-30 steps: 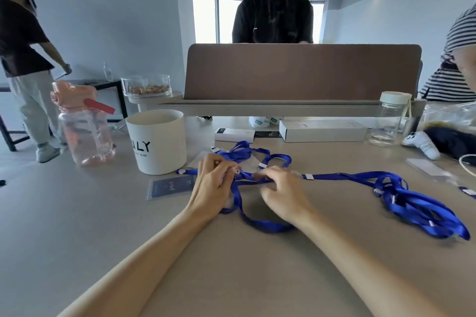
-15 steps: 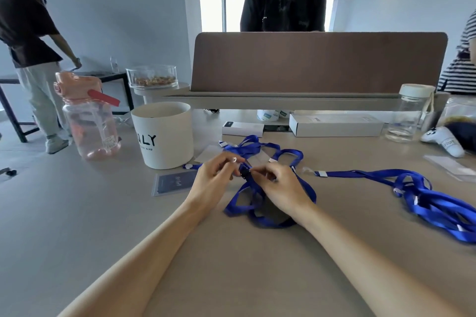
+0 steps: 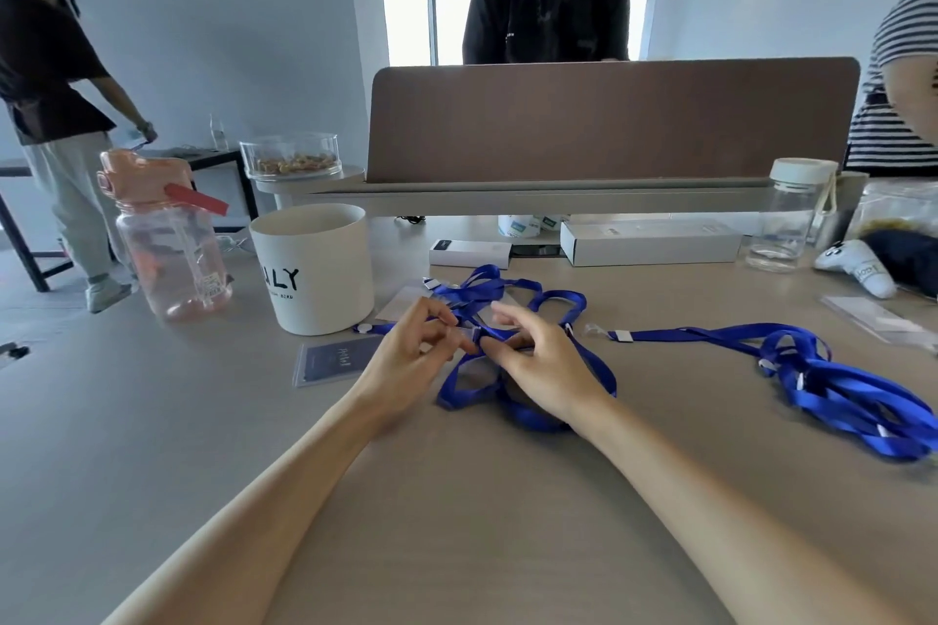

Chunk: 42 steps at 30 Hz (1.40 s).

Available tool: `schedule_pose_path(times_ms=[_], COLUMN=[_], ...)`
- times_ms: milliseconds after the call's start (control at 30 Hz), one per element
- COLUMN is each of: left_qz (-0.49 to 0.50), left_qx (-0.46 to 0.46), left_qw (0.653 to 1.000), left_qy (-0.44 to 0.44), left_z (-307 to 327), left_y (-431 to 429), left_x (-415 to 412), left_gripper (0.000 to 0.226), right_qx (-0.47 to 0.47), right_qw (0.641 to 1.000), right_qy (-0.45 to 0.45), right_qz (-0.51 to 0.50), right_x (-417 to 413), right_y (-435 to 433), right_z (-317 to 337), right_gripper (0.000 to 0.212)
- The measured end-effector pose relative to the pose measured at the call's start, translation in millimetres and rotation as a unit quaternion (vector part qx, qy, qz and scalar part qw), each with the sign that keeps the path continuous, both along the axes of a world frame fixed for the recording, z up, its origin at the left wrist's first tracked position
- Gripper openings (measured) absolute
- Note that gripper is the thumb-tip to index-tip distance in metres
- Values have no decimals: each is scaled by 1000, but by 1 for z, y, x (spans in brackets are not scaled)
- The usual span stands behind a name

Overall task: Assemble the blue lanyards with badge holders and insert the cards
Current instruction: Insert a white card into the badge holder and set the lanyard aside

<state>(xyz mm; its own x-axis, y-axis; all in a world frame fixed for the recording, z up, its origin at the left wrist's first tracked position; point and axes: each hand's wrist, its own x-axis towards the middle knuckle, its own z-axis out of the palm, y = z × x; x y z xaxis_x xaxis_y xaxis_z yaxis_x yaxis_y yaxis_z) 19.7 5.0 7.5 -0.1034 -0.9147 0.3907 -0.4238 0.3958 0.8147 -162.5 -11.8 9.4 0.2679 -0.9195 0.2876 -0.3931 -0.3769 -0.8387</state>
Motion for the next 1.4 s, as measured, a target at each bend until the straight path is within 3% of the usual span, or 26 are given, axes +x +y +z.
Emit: schedule_pose_path(times_ms=[67, 200, 267, 367, 533, 700, 867, 1033, 1100, 1267, 1400], left_qz=[-19, -11, 44, 183, 274, 253, 173, 45, 14, -86, -93], left_qx=[3, 3, -24, -79, 50, 79, 87, 166, 193, 268, 271], left_qw=[1000, 999, 995, 955, 913, 909, 908, 932, 927, 918, 917], left_qy=[-4, -31, -86, -218, -298, -321, -371, -320, -321, -278, -278], left_z=[-1, -1, -2, -2, -8, -10, -3, 11, 11, 13, 16], left_y=[1, 2, 1, -6, -12, -13, -5, 3, 3, 6, 7], left_x=[0, 0, 3, 20, 49, 57, 38, 35, 39, 41, 41], left_gripper=[12, 9, 13, 28, 36, 37, 56, 121, 132, 124, 119], right_qx=[3, -1, 14, 44, 51, 57, 40, 30, 28, 24, 30], right_qw=[1000, 1000, 999, 996, 995, 996, 999, 999, 999, 999, 999], right_qy=[7, -5, -28, -71, -87, -68, -20, 28, 28, 31, 23], right_qz=[11, 7, -4, -15, -3, -22, -15, -29, -37, -35, -29], right_x=[-1, -4, -5, -5, -7, -8, -11, -12, -12, -11, -10], right_y=[1, 0, 0, 1, -1, -2, 0, 1, 1, 2, 3], right_z=[1, 2, 2, 4, 0, 0, 0, 0, 0, 1, 0], right_gripper=[42, 13, 12, 11, 24, 19, 19, 20, 20, 20, 18])
